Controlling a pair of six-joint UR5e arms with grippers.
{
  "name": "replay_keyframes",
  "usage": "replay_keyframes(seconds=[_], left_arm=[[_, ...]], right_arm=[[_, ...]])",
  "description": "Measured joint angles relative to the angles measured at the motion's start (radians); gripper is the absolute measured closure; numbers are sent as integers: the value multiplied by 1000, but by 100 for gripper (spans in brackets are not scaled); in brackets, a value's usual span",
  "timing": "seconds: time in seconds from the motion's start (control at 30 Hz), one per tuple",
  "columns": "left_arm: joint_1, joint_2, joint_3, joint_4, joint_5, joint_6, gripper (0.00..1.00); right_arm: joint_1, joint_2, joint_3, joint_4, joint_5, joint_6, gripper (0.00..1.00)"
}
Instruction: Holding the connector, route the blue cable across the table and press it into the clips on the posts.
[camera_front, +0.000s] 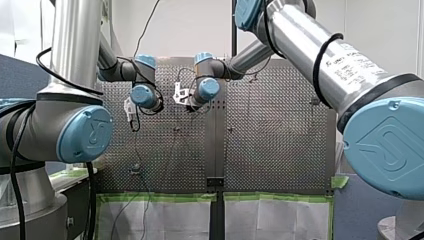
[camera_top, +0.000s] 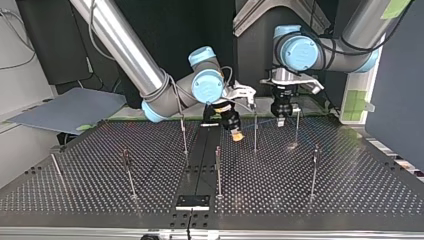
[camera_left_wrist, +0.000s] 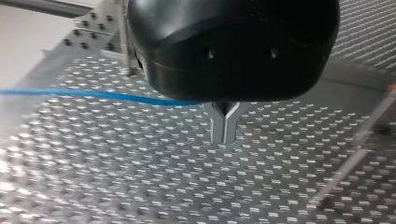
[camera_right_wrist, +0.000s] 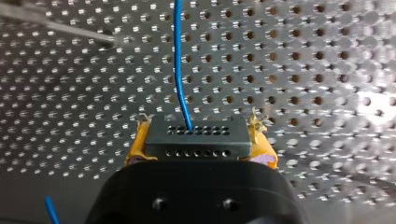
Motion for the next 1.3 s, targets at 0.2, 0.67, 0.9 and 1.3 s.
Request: replay_keyframes(seconds=[0.2,0.67,0.9,1.3], left_arm=[[-9,-50,-51,25,-17,0,98],[7,-134,-101,117,10,-12,98],[24,-146,-78,128,45,-20,98],[39,-222,-42,155,91,-27,98]], right_arm=[[2,0,29,0,0,-4,100],[9,1,119,-10,5,-5,100],[9,1,163,-22,6,-2,100],[-5,4,167,-53,4,13,100]])
